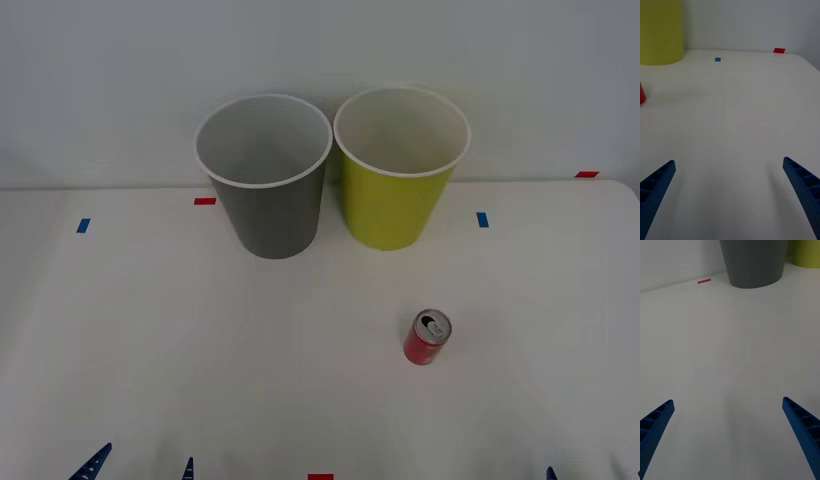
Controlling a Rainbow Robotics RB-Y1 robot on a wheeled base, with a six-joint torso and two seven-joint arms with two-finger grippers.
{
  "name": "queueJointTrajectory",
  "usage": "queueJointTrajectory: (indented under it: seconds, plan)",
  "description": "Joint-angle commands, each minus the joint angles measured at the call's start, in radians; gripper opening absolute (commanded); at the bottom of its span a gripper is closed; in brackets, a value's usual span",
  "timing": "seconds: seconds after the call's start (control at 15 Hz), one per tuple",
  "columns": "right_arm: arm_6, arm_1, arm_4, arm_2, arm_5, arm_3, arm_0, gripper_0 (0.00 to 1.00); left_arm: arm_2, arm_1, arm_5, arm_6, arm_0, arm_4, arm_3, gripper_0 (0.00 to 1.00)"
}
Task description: Put cans in the gray bin and PET bottles in the light green bin.
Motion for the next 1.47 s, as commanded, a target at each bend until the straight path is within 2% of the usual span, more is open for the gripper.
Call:
queueJointTrajectory:
  seconds: [0.07,0.33,0.47,0.6,0.93,1.47]
  plan:
    - [0.016,0.004,0.012,0.036,-0.047,0.003,-0.021,1.0,0.0,0.0,0.0,0.0,0.0,0.0,0.0,1.0]
    - [0.042,-0.037,0.01,0.104,-0.142,0.003,-0.045,1.0,0.0,0.0,0.0,0.0,0.0,0.0,0.0,1.0]
    - [0.053,-0.074,-0.006,0.151,-0.148,0.003,-0.083,1.0,0.0,0.0,0.0,0.0,0.0,0.0,0.0,1.0]
    - [0.059,-0.08,-0.008,0.184,-0.148,0.005,-0.136,1.0,0.0,0.0,0.0,0.0,0.0,0.0,0.0,1.0]
    - [0.074,-0.01,-0.017,0.251,-0.111,0.029,-0.275,1.0,0.0,0.0,0.0,0.0,0.0,0.0,0.0,1.0]
    - [0.076,0.049,-0.025,0.263,-0.131,0.166,-0.424,1.0,0.0,0.0,0.0,0.0,0.0,0.0,0.0,1.0]
